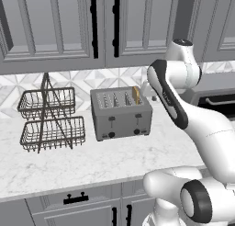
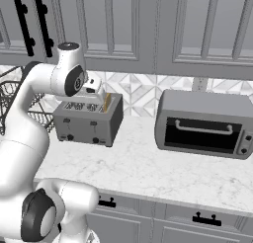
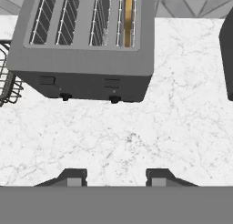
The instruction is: Start the toaster. Once the lever pops up, take the bread to the plate on the dining counter.
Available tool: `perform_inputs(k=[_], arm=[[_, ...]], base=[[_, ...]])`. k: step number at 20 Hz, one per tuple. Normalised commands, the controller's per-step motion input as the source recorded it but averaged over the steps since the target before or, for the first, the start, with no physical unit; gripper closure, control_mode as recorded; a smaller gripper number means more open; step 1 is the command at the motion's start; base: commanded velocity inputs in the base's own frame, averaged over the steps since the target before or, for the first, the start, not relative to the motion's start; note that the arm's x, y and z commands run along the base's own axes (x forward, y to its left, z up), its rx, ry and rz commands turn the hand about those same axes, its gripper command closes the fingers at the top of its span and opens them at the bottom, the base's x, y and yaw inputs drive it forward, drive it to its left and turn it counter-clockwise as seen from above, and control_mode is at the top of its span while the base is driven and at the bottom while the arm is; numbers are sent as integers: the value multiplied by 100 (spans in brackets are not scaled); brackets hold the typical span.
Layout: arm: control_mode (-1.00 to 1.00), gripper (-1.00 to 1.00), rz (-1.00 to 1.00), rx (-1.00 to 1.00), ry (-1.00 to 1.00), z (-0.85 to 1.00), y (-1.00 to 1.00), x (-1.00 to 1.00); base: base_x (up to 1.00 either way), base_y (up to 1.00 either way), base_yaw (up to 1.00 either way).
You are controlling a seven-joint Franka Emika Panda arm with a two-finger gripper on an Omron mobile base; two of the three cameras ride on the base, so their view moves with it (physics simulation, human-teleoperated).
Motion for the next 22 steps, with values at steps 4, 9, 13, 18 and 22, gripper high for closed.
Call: perform_inputs(k=[4, 9, 13, 18, 22], arm=[[-100, -100, 0, 0, -2, 0, 0, -7], [-100, -100, 0, 0, -14, -5, 0, -15], [-100, -100, 0, 1, -23, -33, 0, -9], [-100, -100, 0, 2, -10, -16, 0, 9], [-100, -100, -3, 2, 0, -14, 0, 20]], base=[[0, 0, 0], [0, 0, 0], [0, 0, 0], [0, 0, 0], [0, 0, 0]])
